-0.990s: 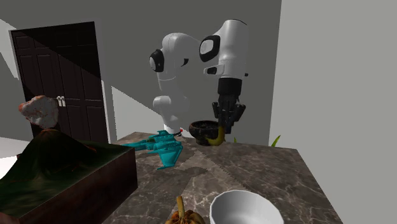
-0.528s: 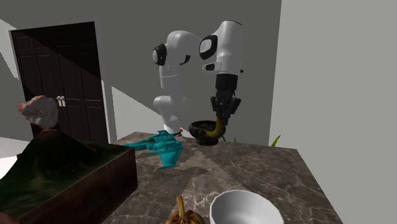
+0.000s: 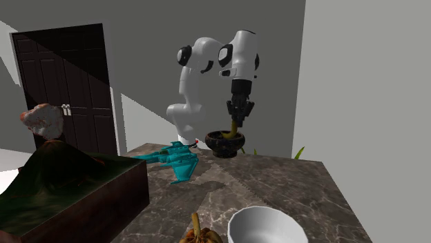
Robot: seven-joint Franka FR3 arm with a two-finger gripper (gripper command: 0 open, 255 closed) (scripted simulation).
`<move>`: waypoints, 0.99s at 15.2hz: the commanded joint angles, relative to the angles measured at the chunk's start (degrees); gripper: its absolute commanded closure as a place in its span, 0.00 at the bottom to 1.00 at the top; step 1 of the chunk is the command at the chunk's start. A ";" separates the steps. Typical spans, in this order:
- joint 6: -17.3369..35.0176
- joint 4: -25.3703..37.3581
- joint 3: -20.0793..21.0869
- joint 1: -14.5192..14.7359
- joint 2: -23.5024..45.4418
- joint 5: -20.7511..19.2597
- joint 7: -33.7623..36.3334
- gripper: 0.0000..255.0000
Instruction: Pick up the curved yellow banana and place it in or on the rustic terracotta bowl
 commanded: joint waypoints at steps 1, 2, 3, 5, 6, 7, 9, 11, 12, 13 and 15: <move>-0.02 -4.25 -1.45 2.16 -5.47 3.95 -1.16 1.00; -0.38 -6.01 -2.28 3.37 -7.94 5.52 -1.68 1.00; -0.82 -7.69 -3.11 4.67 -10.31 6.92 -2.07 1.00; -1.93 -10.85 -4.56 7.25 -14.91 9.43 -2.58 1.00; -2.58 -12.33 -5.23 8.60 -17.10 10.51 -2.68 1.00; -3.30 -13.73 -5.83 9.93 -19.27 11.54 -2.71 1.00; -5.00 -16.46 -6.94 12.73 -23.68 13.45 -2.50 1.00; -3.48 -17.86 -6.46 12.89 -23.56 13.72 -2.36 1.00; -2.72 -18.55 -6.19 12.94 -23.50 13.87 -2.30 1.00; -1.96 -19.22 -5.91 12.98 -23.42 14.03 -2.24 1.00; -0.42 -20.54 -5.33 13.04 -23.22 14.33 -2.11 1.00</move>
